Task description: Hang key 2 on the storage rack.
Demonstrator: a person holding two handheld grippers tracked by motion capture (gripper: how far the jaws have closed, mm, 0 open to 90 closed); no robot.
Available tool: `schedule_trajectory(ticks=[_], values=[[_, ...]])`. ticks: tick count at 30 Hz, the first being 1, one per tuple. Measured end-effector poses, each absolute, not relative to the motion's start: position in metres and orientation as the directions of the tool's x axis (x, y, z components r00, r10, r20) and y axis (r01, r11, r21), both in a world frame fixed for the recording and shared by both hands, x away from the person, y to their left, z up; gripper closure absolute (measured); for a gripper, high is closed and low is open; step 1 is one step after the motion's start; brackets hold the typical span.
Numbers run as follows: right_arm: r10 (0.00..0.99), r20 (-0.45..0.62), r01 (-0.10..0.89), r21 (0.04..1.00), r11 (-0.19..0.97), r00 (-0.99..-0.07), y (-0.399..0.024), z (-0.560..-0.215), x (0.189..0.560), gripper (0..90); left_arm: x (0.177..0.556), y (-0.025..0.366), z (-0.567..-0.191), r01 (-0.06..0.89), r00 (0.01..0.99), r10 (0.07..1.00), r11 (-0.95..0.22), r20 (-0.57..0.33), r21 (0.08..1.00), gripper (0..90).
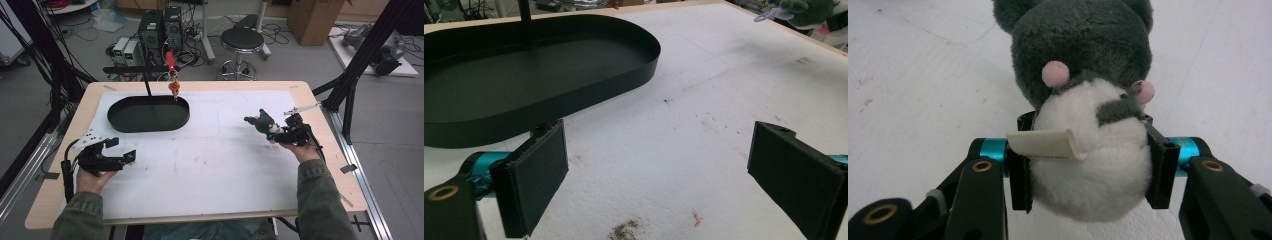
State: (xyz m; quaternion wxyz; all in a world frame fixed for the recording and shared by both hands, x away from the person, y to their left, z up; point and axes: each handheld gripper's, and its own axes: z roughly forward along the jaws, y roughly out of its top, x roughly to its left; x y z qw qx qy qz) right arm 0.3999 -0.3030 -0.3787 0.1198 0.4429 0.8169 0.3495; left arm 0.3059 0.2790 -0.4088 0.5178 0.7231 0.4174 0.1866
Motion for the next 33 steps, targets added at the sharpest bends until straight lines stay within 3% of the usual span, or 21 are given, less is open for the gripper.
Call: schedule_trajectory(ticks=[33], values=[[0.714, 0.115, 0.539, 0.739, 0.403, -0.691, -0.233, -0.317, 0.411, 50.7, 0.306, 0.280, -0.408, 0.403, 0.581, 0.797, -0.104, -0.167, 0.909, 9.5]])
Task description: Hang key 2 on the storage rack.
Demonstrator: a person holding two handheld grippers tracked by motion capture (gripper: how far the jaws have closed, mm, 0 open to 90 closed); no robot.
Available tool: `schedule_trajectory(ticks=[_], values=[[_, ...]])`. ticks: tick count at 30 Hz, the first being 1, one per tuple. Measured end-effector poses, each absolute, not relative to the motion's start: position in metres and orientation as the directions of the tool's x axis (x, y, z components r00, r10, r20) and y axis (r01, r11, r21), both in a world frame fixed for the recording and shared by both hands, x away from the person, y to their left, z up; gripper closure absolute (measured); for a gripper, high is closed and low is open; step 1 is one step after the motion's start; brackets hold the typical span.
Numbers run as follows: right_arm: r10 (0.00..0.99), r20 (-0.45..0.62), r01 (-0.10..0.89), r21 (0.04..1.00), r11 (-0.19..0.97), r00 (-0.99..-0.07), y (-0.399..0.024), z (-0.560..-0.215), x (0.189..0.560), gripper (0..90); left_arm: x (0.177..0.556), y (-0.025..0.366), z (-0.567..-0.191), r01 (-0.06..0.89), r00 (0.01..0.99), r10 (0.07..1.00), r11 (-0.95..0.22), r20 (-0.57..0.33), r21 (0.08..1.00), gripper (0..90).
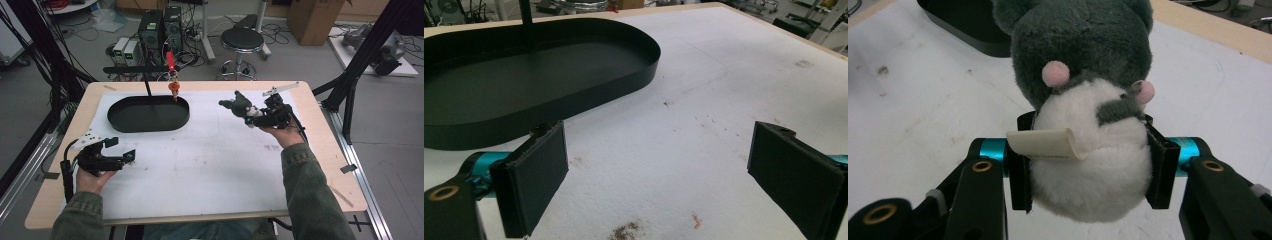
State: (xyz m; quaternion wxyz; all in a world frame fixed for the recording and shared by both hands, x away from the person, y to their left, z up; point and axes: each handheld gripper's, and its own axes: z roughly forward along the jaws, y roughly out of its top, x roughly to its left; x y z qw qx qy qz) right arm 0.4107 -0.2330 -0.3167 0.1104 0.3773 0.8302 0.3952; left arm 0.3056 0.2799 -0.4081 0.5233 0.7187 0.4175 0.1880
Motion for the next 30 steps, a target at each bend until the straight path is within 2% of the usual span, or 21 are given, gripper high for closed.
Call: schedule_trajectory(ticks=[14, 30], values=[[0.676, 0.115, 0.516, 0.741, 0.429, -0.728, -0.202, -0.296, 0.417, 50.7, 0.306, 0.280, -0.408, 0.401, 0.580, 0.797, -0.102, -0.166, 0.910, 9.5], [0.616, 0.119, 0.485, 0.737, 0.471, -0.779, -0.158, -0.287, 0.422, 50.7, 0.306, 0.280, -0.408, 0.400, 0.584, 0.795, -0.102, -0.167, 0.911, 9.5]])
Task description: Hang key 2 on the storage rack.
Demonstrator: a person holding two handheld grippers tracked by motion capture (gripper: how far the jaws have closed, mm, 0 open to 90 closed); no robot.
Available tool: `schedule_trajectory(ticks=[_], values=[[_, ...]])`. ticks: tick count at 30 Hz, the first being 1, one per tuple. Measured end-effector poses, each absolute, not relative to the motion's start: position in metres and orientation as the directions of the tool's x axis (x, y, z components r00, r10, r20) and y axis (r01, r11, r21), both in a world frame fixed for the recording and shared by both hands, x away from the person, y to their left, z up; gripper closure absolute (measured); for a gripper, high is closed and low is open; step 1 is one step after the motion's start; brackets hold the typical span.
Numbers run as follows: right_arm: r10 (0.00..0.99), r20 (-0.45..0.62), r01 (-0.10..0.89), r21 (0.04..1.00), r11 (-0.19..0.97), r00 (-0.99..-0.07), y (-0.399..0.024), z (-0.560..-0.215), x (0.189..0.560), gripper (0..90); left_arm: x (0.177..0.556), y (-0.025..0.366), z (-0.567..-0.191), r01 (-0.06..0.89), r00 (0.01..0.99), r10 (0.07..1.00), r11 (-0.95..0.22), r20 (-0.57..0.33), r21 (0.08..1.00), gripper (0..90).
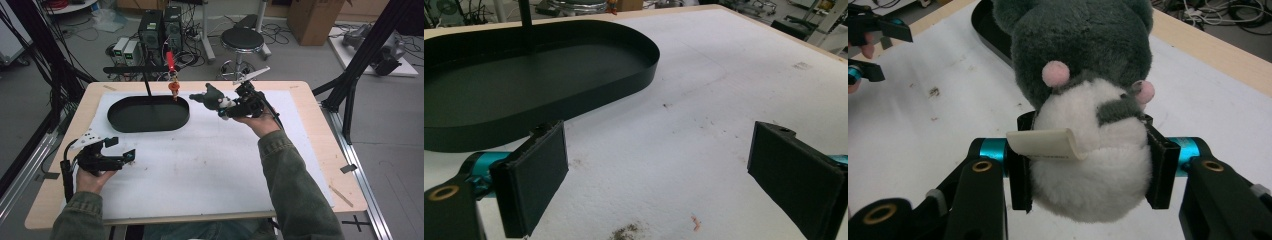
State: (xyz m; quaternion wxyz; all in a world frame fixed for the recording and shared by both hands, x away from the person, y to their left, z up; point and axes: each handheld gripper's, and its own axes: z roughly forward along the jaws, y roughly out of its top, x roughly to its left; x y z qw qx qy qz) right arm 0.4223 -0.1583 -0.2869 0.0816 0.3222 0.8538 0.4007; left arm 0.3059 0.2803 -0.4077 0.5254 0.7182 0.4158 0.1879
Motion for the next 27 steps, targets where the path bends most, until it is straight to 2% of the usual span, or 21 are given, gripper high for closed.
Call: schedule_trajectory(ticks=[27], values=[[0.548, 0.133, 0.469, 0.702, 0.536, -0.826, -0.088, -0.293, 0.425, 50.6, 0.307, 0.281, -0.408, 0.398, 0.588, 0.790, -0.098, -0.172, 0.912, 9.5]])
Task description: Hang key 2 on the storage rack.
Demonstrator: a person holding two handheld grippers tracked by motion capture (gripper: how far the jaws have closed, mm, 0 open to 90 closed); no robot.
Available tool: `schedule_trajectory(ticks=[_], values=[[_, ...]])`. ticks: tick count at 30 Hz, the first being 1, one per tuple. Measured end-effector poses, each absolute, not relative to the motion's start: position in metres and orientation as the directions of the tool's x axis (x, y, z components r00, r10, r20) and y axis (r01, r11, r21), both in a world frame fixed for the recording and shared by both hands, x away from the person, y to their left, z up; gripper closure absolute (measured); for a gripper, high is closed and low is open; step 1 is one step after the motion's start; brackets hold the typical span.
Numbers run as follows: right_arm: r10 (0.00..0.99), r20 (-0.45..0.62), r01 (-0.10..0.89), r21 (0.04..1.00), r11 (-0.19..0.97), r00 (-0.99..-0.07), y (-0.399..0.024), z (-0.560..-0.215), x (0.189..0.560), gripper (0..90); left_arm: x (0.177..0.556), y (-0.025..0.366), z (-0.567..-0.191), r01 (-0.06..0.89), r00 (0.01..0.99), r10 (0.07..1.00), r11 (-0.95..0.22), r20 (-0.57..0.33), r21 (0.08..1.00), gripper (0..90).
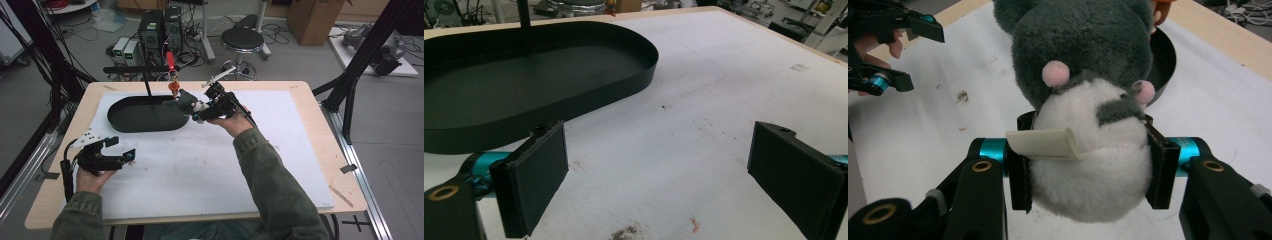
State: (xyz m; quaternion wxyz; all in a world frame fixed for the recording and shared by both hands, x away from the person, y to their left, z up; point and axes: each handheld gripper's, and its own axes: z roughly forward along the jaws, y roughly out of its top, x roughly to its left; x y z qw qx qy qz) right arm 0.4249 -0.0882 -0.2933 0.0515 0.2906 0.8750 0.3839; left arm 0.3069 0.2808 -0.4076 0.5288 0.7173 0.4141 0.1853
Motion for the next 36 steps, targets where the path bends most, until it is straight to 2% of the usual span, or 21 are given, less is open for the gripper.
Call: schedule_trajectory(ticks=[22, 36], values=[[0.536, 0.147, 0.474, 0.690, 0.546, -0.831, -0.059, -0.288, 0.433, 50.6, 0.307, 0.281, -0.408, 0.399, 0.585, 0.792, -0.094, -0.175, 0.912, 9.5], [0.561, 0.175, 0.504, 0.698, 0.509, -0.809, -0.035, -0.263, 0.452, 50.6, 0.308, 0.282, -0.408, 0.399, 0.582, 0.793, -0.088, -0.178, 0.913, 9.5]])
